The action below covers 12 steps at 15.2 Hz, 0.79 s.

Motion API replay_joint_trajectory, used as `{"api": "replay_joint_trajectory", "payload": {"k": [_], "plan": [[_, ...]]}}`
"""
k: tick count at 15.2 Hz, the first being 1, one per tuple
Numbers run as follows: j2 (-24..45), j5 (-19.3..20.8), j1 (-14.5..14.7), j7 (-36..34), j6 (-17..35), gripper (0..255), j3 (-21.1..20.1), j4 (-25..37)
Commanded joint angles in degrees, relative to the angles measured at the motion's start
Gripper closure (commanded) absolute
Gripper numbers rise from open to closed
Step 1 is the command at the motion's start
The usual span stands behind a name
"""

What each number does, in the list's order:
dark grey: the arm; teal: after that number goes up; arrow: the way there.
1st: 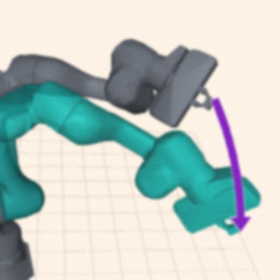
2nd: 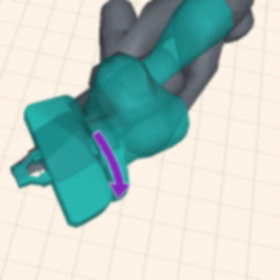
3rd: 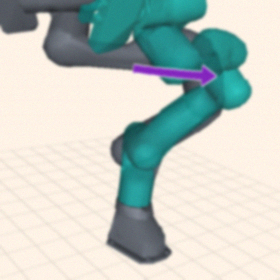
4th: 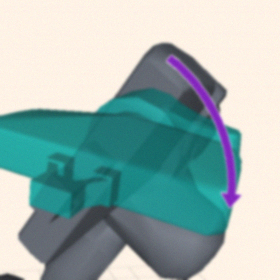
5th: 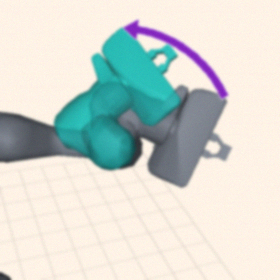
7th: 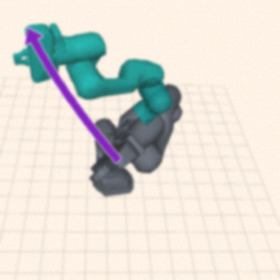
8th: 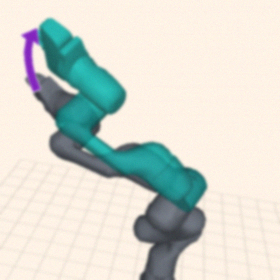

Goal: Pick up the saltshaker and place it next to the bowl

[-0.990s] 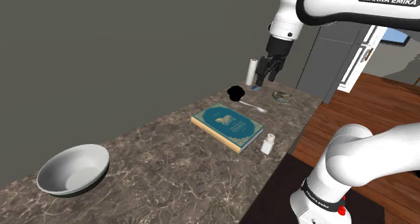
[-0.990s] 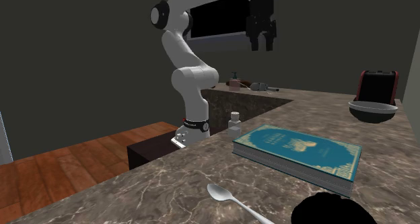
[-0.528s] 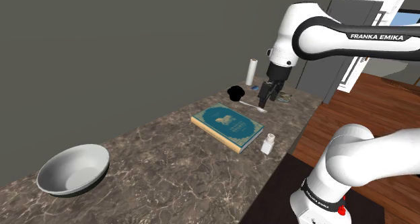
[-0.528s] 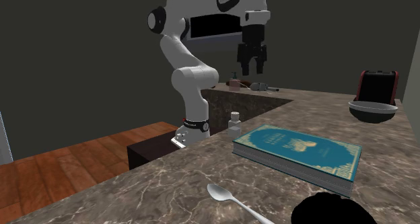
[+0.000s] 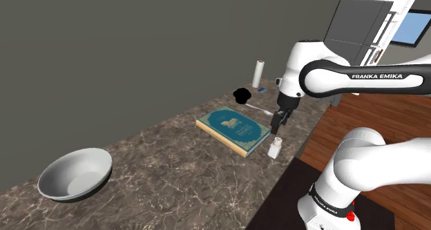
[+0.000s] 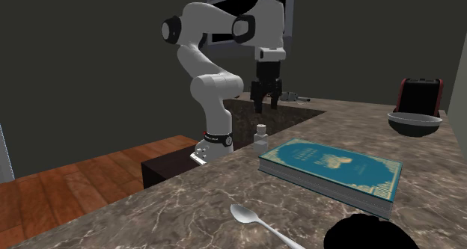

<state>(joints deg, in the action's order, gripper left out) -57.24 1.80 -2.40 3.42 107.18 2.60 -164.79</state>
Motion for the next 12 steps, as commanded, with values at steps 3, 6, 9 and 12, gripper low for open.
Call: {"api": "replay_joint_trajectory", "payload": {"k": [3,6,9,12], "plan": [[-0.5,1.3,-0.8,1.4,3.7,0,1.1,-4.7],[0.3,1.4,-0.9,1.4,6.5,0,1.2,-6.7],[1.3,1.6,-1.0,1.4,9.1,0,1.3,-8.3],[1.3,1.6,-1.0,1.4,9.1,0,1.3,-8.3]]}}
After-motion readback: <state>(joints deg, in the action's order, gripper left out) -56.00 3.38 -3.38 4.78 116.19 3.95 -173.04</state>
